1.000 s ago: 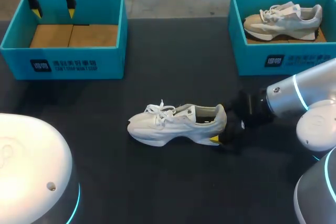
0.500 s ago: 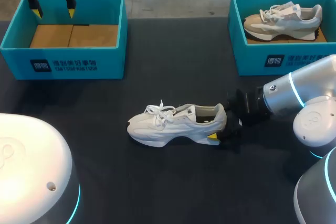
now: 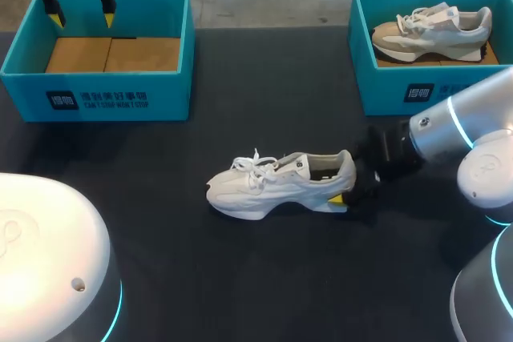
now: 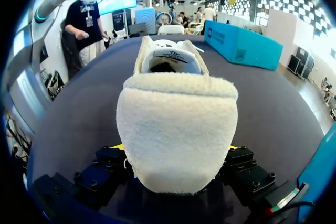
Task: Take the shoe out of the shoebox, open the shoe tongue, remove and reinsert the insole, then place the shoe into the shoebox
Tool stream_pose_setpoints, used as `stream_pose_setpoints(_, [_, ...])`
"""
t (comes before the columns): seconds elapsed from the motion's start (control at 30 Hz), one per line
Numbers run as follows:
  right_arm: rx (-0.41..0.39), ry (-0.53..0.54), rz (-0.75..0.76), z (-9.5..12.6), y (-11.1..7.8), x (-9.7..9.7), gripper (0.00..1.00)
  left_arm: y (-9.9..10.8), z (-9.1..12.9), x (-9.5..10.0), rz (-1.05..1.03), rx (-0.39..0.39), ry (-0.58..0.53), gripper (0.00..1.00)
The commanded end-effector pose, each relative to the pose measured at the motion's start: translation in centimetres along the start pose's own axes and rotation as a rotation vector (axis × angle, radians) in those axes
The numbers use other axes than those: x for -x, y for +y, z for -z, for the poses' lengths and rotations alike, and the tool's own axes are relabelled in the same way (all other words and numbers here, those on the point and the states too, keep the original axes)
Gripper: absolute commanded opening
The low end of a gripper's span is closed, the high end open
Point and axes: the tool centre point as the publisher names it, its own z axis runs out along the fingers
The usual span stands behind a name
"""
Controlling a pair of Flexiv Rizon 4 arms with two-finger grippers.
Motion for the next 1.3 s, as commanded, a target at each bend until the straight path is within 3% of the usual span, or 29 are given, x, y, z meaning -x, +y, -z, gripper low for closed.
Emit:
stream_pose_setpoints(0.03, [0.001,0.014,0.001,-0.1,-0.3,0.1,0.00,0.0,0.0,0.0,0.000,0.000,0.000,1.00])
stream_pose_setpoints(1.1, [0.012,0.025,0.001,-0.4,-0.4,0.0,0.00,0.0,0.0,0.0,0.000,0.000,0.000,1.00])
stream_pose_setpoints(1.3, [0.012,0.025,0.001,-0.4,-0.4,0.0,0.00,1.7,-0.5,-2.2,0.030,0.012,0.011,1.00])
